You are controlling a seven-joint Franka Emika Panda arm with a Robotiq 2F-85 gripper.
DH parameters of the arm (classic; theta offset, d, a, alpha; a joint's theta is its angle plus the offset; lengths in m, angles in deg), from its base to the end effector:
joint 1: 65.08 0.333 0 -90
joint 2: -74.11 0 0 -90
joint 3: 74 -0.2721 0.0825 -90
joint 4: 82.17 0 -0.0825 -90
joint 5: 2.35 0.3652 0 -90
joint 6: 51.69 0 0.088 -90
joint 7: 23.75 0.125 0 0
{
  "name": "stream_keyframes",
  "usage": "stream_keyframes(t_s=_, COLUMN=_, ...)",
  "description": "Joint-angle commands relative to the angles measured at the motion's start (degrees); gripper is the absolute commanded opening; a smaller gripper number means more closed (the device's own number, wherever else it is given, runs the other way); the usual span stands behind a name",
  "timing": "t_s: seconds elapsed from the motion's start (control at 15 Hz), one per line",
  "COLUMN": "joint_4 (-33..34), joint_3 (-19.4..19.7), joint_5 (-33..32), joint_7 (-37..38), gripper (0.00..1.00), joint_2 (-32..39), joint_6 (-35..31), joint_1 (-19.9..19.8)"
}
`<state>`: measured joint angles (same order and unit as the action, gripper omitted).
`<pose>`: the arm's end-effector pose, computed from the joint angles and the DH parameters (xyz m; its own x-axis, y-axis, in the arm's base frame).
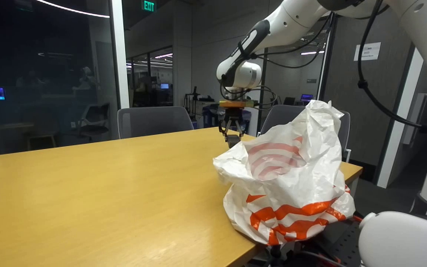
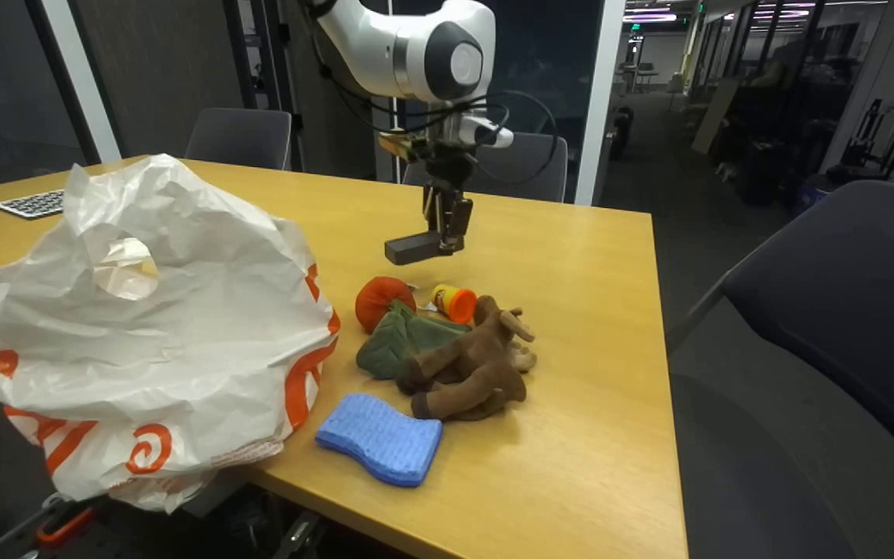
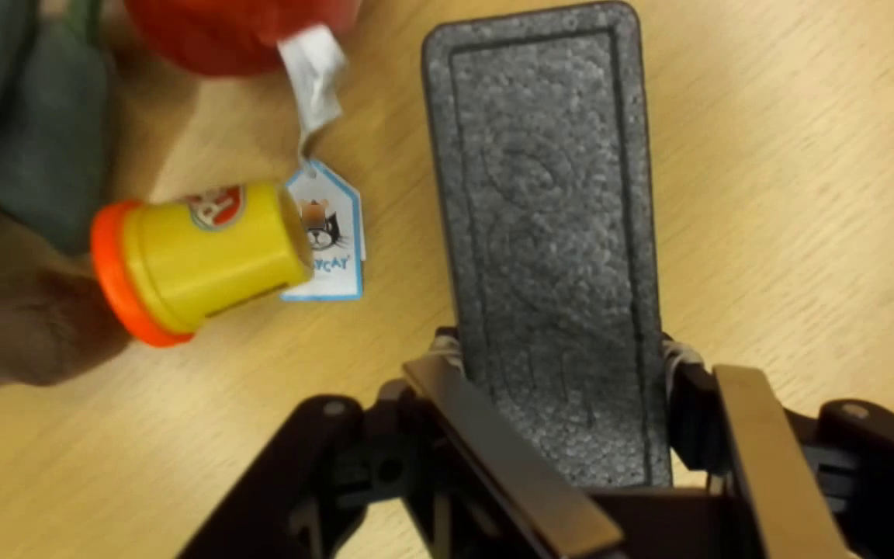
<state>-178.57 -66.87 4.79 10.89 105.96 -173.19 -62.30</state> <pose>0.6239 -0.0352 0.2271 0.7346 -0.6693 -0.1114 -0.6699 -0.7415 0.0372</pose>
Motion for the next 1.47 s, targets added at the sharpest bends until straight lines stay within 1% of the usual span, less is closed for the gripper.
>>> stream_keyframes(t_s=0.0, joint_4=-5.08, joint_3=2.11, joint_5=-2.53, joint_7=13.7, gripper=0.34, joint_2=-10.74, joint_6=6.91, joint_1=3.26)
stream_keyframes(t_s=0.13, joint_4=-6.56, joint_3=1.41, joint_5=-2.99, joint_7=19.77, gripper=0.34, joint_2=-15.15, joint_6=11.07, joint_1=3.28)
stream_keyframes(t_s=0.27, joint_4=-9.75, joint_3=0.11, joint_5=-1.37, joint_7=24.05, gripper=0.34, joint_2=-20.47, joint_6=16.44, joint_1=2.46)
stream_keyframes(t_s=0.47, joint_4=-16.46, joint_3=-1.56, joint_5=0.7, joint_7=30.7, gripper=0.34, joint_2=-27.31, joint_6=20.04, joint_1=2.04)
stream_keyframes(t_s=0.73, joint_4=-24.84, joint_3=-4.31, joint_5=7.78, joint_7=34.9, gripper=0.34, joint_2=-33.67, joint_6=25.23, joint_1=1.48)
stream_keyframes(t_s=1.0, joint_4=-33.32, joint_3=-6.81, joint_5=15.08, joint_7=39.66, gripper=0.34, joint_2=-39.23, joint_6=25.71, joint_1=1.58)
stream_keyframes(t_s=1.13, joint_4=-36.6, joint_3=-7.81, joint_5=18.82, joint_7=40.53, gripper=0.34, joint_2=-40.5, joint_6=24.95, joint_1=1.49)
stream_keyframes(t_s=1.27, joint_4=-39.57, joint_3=-8.48, joint_5=20.95, joint_7=42.07, gripper=0.34, joint_2=-41.19, joint_6=23.66, joint_1=1.18)
stream_keyframes(t_s=1.33, joint_4=-40.65, joint_3=-8.68, joint_5=21.93, joint_7=42.18, gripper=0.84, joint_2=-41.35, joint_6=23.36, joint_1=1.12)
stream_keyframes(t_s=1.4, joint_4=-41.64, joint_3=-8.8, joint_5=22.66, joint_7=42.2, gripper=0.85, joint_2=-41.61, joint_6=22.92, joint_1=1.08)
